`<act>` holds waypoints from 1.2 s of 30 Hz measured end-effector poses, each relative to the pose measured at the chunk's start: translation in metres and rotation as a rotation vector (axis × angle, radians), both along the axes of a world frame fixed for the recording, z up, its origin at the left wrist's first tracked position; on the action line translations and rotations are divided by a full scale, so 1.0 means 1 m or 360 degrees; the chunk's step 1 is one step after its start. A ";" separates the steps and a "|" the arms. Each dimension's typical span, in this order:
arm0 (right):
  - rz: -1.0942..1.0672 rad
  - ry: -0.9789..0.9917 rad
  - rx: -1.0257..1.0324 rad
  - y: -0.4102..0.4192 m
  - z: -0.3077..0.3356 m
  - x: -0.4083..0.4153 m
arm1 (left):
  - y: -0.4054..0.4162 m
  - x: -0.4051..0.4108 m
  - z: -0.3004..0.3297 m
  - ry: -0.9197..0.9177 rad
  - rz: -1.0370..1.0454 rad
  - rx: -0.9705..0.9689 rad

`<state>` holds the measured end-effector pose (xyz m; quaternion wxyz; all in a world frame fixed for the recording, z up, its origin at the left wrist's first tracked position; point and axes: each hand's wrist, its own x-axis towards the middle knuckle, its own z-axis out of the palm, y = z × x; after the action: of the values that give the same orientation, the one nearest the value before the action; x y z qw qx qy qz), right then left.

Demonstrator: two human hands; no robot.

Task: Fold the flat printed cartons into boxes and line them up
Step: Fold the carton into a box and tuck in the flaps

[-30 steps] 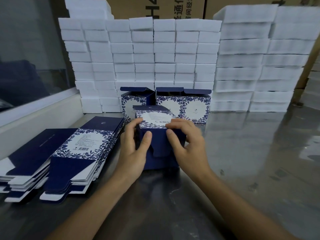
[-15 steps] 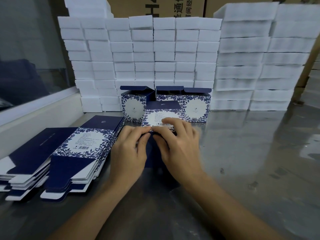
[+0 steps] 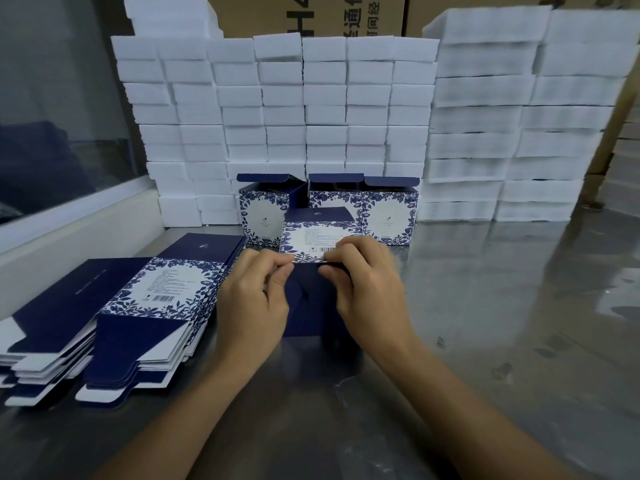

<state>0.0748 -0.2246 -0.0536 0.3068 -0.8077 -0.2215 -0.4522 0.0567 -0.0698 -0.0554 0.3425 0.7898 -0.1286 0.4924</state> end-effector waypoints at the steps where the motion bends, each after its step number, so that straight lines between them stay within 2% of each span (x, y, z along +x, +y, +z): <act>1: -0.0015 -0.0009 0.0016 0.001 0.000 0.000 | 0.000 0.000 0.000 0.0002 0.0002 0.0000; 7: 0.0043 -0.0009 0.0116 -0.003 -0.005 0.004 | 0.002 0.003 -0.001 0.0000 -0.0001 -0.0019; 14: 0.0191 0.0102 0.0348 -0.019 -0.008 0.012 | 0.006 0.007 -0.003 0.0039 -0.0091 -0.0059; 21: 0.0255 0.0226 0.0445 -0.023 -0.006 0.013 | 0.008 0.008 -0.007 0.0100 -0.0149 -0.0089; 27: 0.0389 0.0606 0.0601 -0.023 -0.016 0.018 | 0.010 0.009 -0.020 0.0424 -0.0191 -0.0315; 32: 0.0486 0.0824 0.0488 -0.024 -0.025 0.020 | 0.009 0.007 -0.026 0.0531 -0.0192 -0.0203; 36: 0.0426 0.0755 0.0273 -0.026 -0.025 0.020 | 0.012 0.007 -0.025 0.0490 -0.0158 -0.0156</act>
<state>0.0945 -0.2505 -0.0791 0.4742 -0.8256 -0.2092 -0.2232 0.0636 -0.0580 -0.0806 0.4202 0.8308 -0.0894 0.3538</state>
